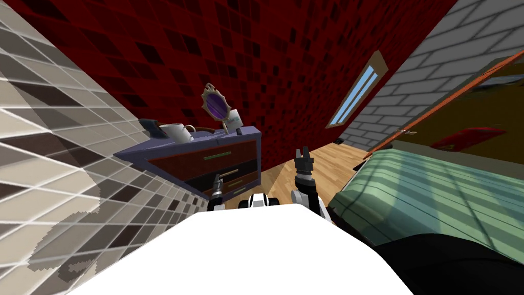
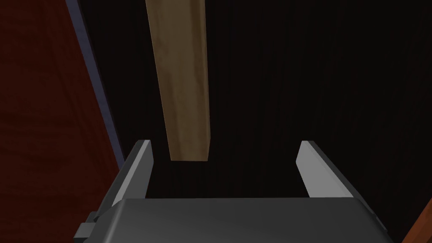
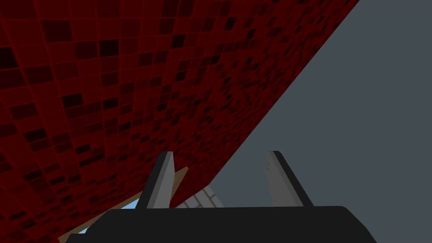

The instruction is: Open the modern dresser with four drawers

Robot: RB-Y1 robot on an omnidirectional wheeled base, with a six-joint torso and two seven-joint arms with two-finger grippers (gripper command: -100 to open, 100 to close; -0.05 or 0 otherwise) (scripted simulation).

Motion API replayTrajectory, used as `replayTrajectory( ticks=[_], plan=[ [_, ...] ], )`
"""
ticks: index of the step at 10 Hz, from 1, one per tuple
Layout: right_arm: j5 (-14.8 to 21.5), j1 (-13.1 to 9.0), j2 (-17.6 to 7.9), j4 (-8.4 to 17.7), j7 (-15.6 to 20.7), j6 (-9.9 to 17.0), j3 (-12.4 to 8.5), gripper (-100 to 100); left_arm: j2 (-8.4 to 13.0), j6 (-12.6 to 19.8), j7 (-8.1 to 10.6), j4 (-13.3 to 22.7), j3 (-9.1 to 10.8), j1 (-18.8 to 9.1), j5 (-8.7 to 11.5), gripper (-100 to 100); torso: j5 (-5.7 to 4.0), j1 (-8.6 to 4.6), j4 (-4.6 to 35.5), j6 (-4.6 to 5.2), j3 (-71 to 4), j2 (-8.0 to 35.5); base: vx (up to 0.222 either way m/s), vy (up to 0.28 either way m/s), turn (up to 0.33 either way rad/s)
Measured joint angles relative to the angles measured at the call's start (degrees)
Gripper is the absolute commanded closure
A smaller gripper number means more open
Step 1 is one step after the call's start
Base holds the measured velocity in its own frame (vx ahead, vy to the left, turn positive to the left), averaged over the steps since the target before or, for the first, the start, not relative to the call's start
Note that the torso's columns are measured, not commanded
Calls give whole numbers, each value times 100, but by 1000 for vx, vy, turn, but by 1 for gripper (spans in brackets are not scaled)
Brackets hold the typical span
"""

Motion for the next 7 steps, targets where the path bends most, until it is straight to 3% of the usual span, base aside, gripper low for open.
replayTrajectory(
  ticks=[2, 7],
  plan=[
    [0, 1, 0, 0, 0, 0, -1, 0, 122, 124, -27, 189, 302, -259, 146, -100, 2, 13, -4, -10, -9, -18, -101, -25, -34],
    [0, 2, -1, 0, 0, 0, -1, 0, 278, 52, -52, 778, 726, -742, 326, -100, 1, 3, -6, 2, -14, -22, -51, -19, -165]
  ],
)
